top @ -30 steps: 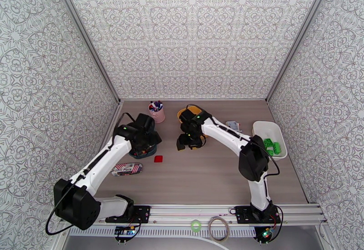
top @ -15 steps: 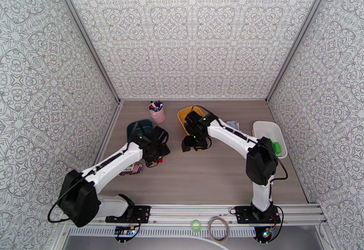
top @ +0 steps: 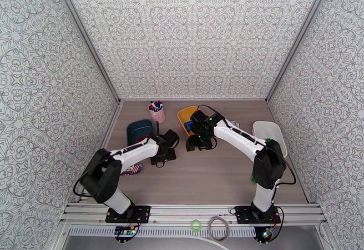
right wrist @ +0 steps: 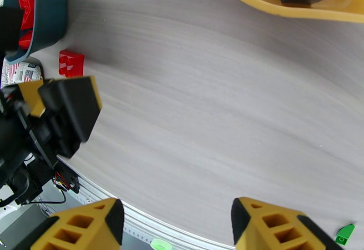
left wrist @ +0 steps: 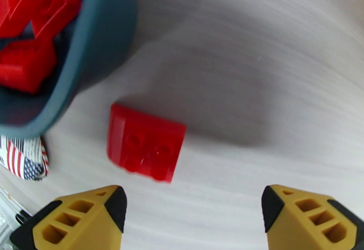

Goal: Sort the legos into containers by color

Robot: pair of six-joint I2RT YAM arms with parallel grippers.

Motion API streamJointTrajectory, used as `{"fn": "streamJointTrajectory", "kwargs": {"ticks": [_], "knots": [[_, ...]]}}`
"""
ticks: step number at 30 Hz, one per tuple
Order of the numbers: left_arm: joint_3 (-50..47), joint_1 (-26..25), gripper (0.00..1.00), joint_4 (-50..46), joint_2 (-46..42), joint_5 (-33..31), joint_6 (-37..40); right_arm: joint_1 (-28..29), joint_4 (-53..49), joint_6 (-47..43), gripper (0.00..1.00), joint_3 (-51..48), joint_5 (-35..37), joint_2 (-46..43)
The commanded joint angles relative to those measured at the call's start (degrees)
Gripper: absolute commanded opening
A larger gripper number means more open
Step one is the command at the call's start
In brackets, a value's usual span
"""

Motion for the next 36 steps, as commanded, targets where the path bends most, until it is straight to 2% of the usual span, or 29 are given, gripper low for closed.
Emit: {"fn": "streamJointTrajectory", "kwargs": {"ticks": [1, 4, 16, 24, 28, 33, 36], "knots": [[3.3, -1.1, 0.84, -1.7, 2.5, -3.8, 2.6, -0.5, 0.1, 0.6, 0.67, -1.2, -0.5, -2.0], [4.4, -1.2, 0.84, -1.7, 4.7, -4.2, 3.0, -0.6, 0.1, 1.0, 0.67, -1.5, -0.5, -2.2], [5.4, -4.5, 0.8, 4.9, 7.5, 2.4, 5.5, -1.1, 0.0, 1.7, 0.67, -1.2, 0.2, -2.2], [4.4, -7.8, 0.79, 14.4, 3.9, 11.6, 6.2, -3.0, 0.0, 1.1, 0.67, -1.4, 1.0, -3.3], [5.4, -8.0, 0.81, 12.8, -0.7, 10.2, 5.5, -5.0, 0.2, 0.1, 0.67, -1.6, 1.7, -5.1], [7.8, -7.1, 0.83, 5.4, -6.2, 7.0, 5.1, -8.3, 1.8, -1.5, 0.7, -0.9, 0.9, -6.6], [8.0, -5.7, 0.84, 0.9, -10.4, 5.2, 3.9, -8.4, 1.9, -4.0, 0.7, 0.7, -0.6, -5.2]]}}
